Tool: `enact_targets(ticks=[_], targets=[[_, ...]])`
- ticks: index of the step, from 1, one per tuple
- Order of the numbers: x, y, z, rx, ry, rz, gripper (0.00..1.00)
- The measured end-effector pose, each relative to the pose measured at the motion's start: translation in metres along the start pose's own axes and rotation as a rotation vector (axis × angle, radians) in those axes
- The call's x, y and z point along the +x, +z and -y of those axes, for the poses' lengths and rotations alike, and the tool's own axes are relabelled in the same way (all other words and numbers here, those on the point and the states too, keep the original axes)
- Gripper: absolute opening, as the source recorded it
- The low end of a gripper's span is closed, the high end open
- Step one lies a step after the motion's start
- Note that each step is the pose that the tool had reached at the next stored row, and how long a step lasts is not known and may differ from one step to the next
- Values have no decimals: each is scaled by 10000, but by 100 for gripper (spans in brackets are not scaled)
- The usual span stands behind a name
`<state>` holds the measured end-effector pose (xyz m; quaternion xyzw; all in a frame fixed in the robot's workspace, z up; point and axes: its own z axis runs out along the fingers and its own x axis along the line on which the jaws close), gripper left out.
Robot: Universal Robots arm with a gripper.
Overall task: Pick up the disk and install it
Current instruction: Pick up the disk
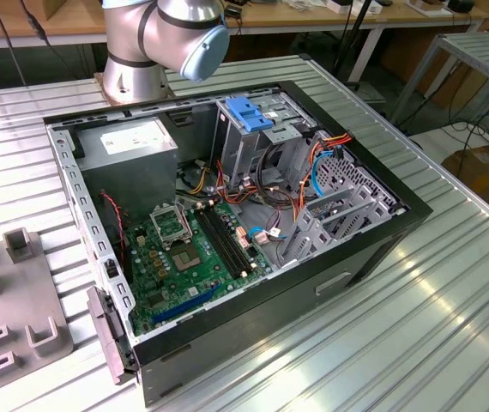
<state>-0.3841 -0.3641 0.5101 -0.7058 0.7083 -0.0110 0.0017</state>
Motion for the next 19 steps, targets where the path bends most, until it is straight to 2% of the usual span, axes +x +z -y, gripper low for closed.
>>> enact_targets(ticks=[12,19], targets=[[0,1,86,0,0,0,37],[0,3,156,0,0,-1,37]])
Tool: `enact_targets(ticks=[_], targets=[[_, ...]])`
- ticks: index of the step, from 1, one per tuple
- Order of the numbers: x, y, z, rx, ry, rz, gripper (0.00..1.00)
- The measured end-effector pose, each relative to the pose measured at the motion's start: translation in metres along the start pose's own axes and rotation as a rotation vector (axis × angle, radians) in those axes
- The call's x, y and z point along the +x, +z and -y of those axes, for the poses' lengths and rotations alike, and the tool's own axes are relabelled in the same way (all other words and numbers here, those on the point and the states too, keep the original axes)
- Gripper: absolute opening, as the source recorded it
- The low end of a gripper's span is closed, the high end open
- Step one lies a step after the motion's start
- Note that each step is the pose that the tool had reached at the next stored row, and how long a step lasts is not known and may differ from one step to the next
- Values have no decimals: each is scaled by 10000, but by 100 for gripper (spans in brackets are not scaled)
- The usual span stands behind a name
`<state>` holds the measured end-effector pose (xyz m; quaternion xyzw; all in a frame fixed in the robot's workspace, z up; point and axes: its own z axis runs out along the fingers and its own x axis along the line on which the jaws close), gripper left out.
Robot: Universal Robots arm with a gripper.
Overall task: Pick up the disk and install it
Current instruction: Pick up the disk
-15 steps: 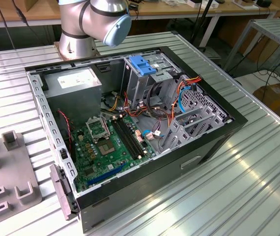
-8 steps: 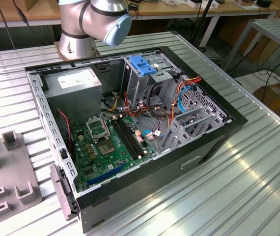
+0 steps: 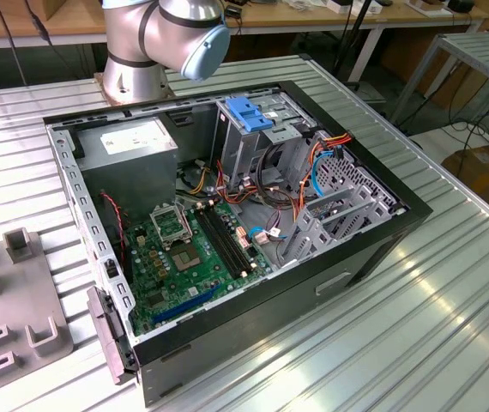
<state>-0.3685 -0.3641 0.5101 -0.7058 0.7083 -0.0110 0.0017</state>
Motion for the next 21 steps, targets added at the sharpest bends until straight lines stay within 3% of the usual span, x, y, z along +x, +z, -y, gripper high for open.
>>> enact_targets(ticks=[21], targets=[[-1,3,200,0,0,0,37]])
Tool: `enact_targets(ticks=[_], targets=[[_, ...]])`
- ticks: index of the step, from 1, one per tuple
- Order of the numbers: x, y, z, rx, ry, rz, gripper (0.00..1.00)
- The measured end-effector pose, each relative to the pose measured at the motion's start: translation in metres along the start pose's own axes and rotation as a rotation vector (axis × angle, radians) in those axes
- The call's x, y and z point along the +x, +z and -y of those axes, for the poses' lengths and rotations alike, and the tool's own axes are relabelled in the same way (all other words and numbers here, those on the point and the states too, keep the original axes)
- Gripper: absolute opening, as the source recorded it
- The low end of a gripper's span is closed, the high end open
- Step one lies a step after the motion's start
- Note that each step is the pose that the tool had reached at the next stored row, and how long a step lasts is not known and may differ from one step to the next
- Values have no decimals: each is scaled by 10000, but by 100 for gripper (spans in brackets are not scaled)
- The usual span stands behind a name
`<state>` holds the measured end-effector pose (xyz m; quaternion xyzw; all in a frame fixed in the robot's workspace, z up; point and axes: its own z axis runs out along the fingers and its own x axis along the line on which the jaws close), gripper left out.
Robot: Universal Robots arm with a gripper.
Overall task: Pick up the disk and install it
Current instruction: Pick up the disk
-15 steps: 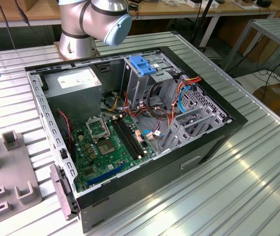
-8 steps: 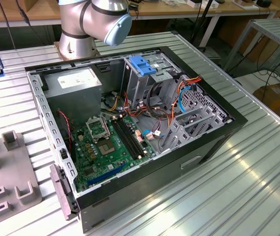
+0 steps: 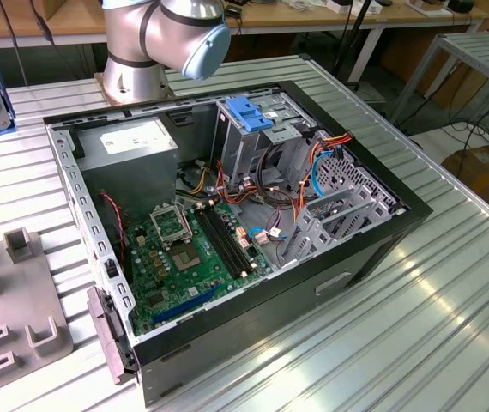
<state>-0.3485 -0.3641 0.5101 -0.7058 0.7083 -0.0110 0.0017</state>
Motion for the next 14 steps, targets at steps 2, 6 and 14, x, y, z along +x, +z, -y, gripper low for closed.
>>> enact_targets(ticks=[2,6,14], targets=[[0,0,23,-1,0,0,37],[0,1,60,0,-1,-1,37],[-1,3,176,0,0,0,37]])
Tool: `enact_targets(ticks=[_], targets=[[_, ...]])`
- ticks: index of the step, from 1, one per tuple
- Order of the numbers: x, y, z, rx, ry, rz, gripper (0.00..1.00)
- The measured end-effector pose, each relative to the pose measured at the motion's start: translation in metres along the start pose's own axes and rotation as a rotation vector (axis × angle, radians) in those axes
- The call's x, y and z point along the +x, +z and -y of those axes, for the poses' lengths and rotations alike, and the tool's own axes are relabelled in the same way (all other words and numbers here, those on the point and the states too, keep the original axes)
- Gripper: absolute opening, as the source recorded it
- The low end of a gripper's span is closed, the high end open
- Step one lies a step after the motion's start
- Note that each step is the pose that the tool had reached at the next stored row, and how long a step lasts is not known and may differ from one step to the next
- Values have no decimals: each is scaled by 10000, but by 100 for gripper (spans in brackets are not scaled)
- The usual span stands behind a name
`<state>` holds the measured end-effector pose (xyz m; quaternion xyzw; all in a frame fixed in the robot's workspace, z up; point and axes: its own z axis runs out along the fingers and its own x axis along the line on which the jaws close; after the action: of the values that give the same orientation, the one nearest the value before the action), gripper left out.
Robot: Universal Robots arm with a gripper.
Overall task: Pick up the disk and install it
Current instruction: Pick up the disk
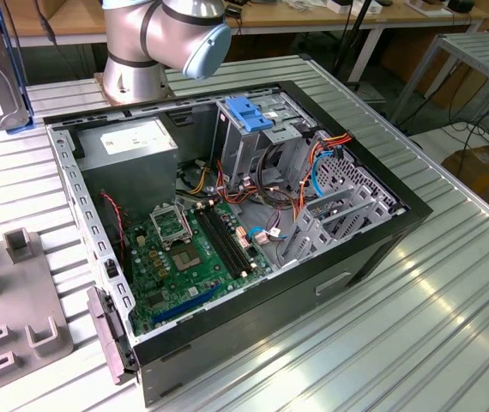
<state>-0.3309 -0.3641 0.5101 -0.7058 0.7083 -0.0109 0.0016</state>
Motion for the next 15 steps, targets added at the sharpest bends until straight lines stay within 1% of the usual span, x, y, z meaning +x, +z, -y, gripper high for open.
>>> enact_targets(ticks=[3,15], targets=[[0,1,42,0,0,0,37],[-1,3,143,0,0,0,37]])
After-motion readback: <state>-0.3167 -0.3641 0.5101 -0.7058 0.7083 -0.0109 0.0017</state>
